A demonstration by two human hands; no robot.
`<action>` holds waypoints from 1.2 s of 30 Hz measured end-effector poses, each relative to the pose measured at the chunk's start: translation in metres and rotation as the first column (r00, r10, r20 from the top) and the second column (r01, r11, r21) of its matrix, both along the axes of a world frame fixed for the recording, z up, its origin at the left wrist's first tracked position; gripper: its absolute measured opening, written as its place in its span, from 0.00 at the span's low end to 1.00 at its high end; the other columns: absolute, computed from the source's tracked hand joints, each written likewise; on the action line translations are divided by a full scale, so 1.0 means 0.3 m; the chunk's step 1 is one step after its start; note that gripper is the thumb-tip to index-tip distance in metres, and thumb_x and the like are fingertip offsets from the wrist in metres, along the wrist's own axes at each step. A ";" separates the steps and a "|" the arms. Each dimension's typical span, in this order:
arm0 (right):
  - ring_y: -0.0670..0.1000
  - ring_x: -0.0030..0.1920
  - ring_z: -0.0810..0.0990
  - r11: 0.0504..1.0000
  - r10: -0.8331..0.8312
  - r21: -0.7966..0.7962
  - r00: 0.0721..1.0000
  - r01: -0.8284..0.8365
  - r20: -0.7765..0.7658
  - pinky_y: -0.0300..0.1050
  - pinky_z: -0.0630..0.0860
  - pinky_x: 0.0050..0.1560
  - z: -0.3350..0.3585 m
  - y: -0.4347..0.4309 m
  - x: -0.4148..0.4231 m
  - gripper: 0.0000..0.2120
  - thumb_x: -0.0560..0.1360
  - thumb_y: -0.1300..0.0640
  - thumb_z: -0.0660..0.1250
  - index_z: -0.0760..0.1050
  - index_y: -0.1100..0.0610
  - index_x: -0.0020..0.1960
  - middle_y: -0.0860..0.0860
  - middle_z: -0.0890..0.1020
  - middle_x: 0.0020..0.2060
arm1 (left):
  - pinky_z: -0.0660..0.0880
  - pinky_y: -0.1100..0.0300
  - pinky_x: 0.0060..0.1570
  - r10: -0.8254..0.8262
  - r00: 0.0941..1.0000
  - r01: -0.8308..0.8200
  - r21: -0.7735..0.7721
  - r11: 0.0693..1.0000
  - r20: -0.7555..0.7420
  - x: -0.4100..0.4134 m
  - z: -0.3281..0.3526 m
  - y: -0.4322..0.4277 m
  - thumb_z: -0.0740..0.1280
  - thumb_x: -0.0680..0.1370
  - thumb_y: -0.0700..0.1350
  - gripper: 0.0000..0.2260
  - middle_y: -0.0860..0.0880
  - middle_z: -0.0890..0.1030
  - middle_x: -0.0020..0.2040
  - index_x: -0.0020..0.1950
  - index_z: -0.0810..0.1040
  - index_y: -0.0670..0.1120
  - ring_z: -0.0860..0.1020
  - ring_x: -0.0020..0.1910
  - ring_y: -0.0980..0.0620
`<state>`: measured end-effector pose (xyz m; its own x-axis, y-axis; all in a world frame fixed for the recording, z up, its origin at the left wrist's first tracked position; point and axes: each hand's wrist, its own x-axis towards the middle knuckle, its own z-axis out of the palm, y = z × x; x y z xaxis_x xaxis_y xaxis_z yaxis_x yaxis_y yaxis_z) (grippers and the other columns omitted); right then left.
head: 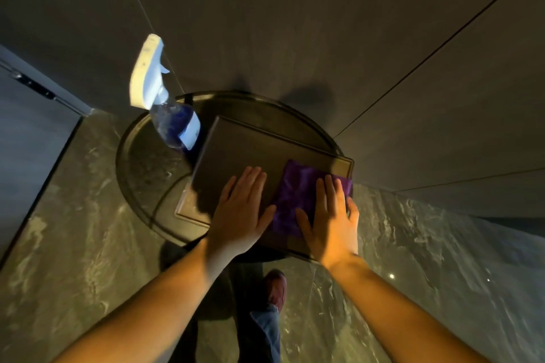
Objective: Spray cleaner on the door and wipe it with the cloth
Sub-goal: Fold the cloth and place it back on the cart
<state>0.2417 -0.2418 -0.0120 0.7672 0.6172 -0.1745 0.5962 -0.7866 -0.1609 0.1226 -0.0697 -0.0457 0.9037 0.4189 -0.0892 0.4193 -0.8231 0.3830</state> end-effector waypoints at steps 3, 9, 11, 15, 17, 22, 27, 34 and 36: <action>0.55 0.78 0.61 0.982 0.050 0.185 0.994 -0.031 -0.098 0.58 0.66 0.73 0.063 0.134 -0.024 0.36 0.79 0.37 0.59 0.59 0.55 0.80 0.53 0.65 0.78 | 0.64 0.46 0.72 0.147 0.988 -0.148 0.010 0.989 0.053 -0.127 0.003 0.102 0.59 0.80 0.59 0.30 0.43 0.69 0.75 0.77 0.65 0.43 0.66 0.76 0.44; 0.51 0.76 0.63 0.925 0.104 0.381 0.962 -0.001 -0.252 0.54 0.64 0.73 0.168 0.474 -0.111 0.40 0.75 0.36 0.66 0.56 0.50 0.80 0.49 0.66 0.77 | 0.66 0.42 0.71 0.280 0.960 -0.281 0.041 0.959 0.024 -0.314 -0.004 0.347 0.60 0.79 0.62 0.34 0.39 0.69 0.74 0.77 0.63 0.41 0.66 0.75 0.39; 0.50 0.75 0.66 0.900 0.104 0.435 0.952 0.034 -0.289 0.56 0.67 0.73 0.188 0.591 -0.136 0.43 0.73 0.37 0.70 0.56 0.50 0.80 0.49 0.68 0.76 | 0.64 0.43 0.73 0.288 0.958 -0.288 0.044 0.957 0.004 -0.336 -0.015 0.422 0.60 0.78 0.64 0.37 0.39 0.65 0.77 0.79 0.60 0.41 0.63 0.77 0.40; 0.50 0.75 0.66 0.860 0.120 0.502 0.921 0.090 -0.371 0.63 0.71 0.70 0.209 0.807 -0.163 0.48 0.67 0.37 0.75 0.54 0.47 0.79 0.47 0.67 0.76 | 0.55 0.46 0.79 0.193 0.977 -0.189 0.046 0.981 -0.093 -0.355 -0.044 0.540 0.55 0.76 0.71 0.45 0.43 0.54 0.83 0.82 0.51 0.43 0.52 0.82 0.45; 0.50 0.74 0.69 0.830 0.152 0.548 0.905 0.101 -0.397 0.62 0.73 0.68 0.213 0.884 -0.170 0.49 0.66 0.40 0.78 0.55 0.47 0.78 0.46 0.70 0.74 | 0.52 0.46 0.80 0.123 0.979 -0.120 0.027 0.992 -0.162 -0.362 -0.058 0.581 0.50 0.74 0.75 0.47 0.45 0.48 0.83 0.82 0.47 0.44 0.47 0.82 0.47; 0.53 0.56 0.79 0.794 0.077 0.556 0.868 0.244 -0.490 0.59 0.82 0.51 0.178 1.009 -0.201 0.39 0.65 0.43 0.79 0.62 0.45 0.70 0.49 0.79 0.57 | 0.47 0.46 0.80 0.071 0.976 -0.085 -0.061 0.995 -0.205 -0.376 -0.074 0.633 0.48 0.71 0.79 0.51 0.46 0.41 0.83 0.82 0.43 0.45 0.40 0.82 0.49; 0.53 0.54 0.79 0.723 0.012 0.599 0.861 0.343 -0.508 0.57 0.83 0.52 0.175 1.056 -0.221 0.27 0.71 0.55 0.78 0.71 0.56 0.65 0.52 0.80 0.54 | 0.48 0.46 0.80 0.076 0.978 -0.084 -0.033 0.996 -0.195 -0.368 -0.067 0.623 0.51 0.70 0.80 0.53 0.45 0.43 0.83 0.82 0.45 0.45 0.41 0.82 0.49; 0.43 0.52 0.80 0.626 -0.077 0.643 0.856 0.441 -0.512 0.40 0.82 0.49 0.245 1.006 -0.217 0.23 0.71 0.60 0.77 0.73 0.62 0.63 0.48 0.80 0.50 | 0.50 0.45 0.80 0.081 0.975 -0.091 -0.036 0.995 -0.205 -0.366 -0.068 0.630 0.49 0.68 0.80 0.54 0.45 0.44 0.83 0.82 0.46 0.45 0.43 0.82 0.48; 0.35 0.48 0.80 0.612 -0.087 0.642 0.846 0.462 -0.526 0.32 0.79 0.42 0.258 0.943 -0.206 0.21 0.73 0.62 0.75 0.73 0.63 0.62 0.44 0.78 0.47 | 0.50 0.45 0.80 0.080 0.976 -0.089 -0.037 0.995 -0.204 -0.366 -0.066 0.632 0.48 0.68 0.81 0.54 0.45 0.44 0.83 0.82 0.46 0.45 0.43 0.82 0.48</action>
<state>0.1798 0.0412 0.0654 0.8875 0.4487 -0.1048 0.0985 -0.4070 -0.9081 0.0129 0.1199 -0.0654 0.8264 0.4843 -0.2874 0.5593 -0.7650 0.3191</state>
